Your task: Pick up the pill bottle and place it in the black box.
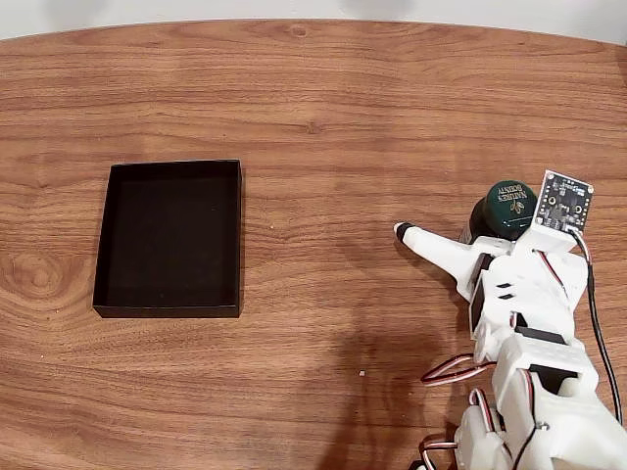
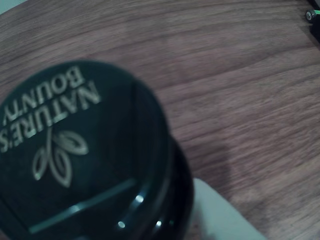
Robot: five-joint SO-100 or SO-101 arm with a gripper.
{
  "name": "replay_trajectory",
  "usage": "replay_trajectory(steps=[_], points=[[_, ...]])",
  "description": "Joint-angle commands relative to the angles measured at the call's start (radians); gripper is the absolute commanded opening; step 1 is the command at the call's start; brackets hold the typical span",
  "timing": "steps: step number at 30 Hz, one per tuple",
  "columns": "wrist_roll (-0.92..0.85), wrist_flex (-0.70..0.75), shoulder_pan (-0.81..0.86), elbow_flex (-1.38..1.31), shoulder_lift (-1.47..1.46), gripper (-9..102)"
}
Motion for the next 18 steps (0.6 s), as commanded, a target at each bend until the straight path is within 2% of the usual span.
replay_trajectory(steps=[1, 8, 18], points=[[-0.008, -0.031, -0.012, -0.037, 0.000, 61], [-0.017, -0.023, -0.003, -0.037, 0.006, 45], [-0.055, 0.005, -0.009, -0.037, 0.044, 32]])
